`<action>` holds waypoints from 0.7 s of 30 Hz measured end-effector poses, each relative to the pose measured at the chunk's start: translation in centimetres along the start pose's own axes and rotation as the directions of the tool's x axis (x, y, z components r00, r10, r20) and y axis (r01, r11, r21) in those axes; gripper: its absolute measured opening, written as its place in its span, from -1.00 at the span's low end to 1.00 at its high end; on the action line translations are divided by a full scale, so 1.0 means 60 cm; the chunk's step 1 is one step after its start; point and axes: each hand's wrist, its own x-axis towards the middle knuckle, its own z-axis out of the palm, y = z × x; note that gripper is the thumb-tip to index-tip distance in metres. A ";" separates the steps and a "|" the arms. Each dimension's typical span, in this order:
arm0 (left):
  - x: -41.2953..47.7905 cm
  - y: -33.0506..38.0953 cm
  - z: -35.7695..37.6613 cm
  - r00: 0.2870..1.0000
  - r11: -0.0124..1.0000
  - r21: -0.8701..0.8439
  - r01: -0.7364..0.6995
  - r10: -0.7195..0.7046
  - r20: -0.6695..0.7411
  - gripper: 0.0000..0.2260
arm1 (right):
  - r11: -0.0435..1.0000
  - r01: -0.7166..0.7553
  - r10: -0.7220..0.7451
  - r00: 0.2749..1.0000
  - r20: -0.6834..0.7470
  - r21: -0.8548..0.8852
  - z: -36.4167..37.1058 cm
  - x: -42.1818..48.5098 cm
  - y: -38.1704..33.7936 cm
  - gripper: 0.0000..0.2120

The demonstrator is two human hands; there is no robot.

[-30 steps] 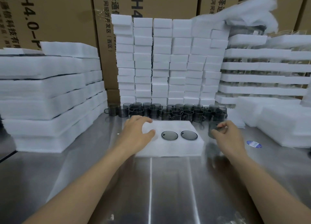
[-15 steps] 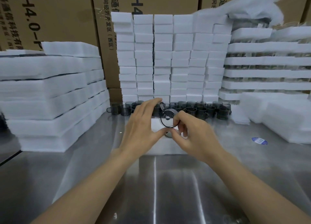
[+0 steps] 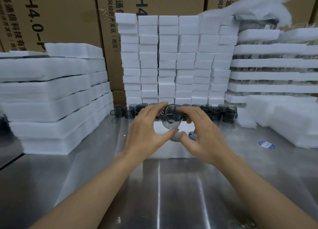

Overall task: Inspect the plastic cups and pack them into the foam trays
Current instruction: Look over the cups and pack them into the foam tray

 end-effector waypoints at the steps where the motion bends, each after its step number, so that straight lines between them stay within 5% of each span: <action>1: -0.001 0.003 0.001 1.000 1.000 -0.023 -0.001 0.000 -0.019 -0.31 | 1.000 -0.008 0.008 1.000 0.000 0.005 0.001 0.001 0.002 -0.29; 9: 0.000 0.027 0.001 0.991 0.985 -0.112 0.133 -0.135 -0.006 -0.55 | 0.997 -0.019 0.024 0.997 -0.069 0.076 0.008 0.001 -0.009 -0.16; 15: -0.002 0.027 0.007 0.985 0.984 -0.047 0.173 -0.174 -0.013 -0.36 | 1.000 -0.010 0.009 0.996 -0.084 -0.003 0.006 0.004 -0.013 -0.37; 21: -0.004 0.006 0.012 0.985 0.985 -0.022 0.172 -0.172 -0.016 -0.38 | 0.997 -0.073 0.073 0.997 -0.003 0.026 0.010 0.001 -0.004 -0.42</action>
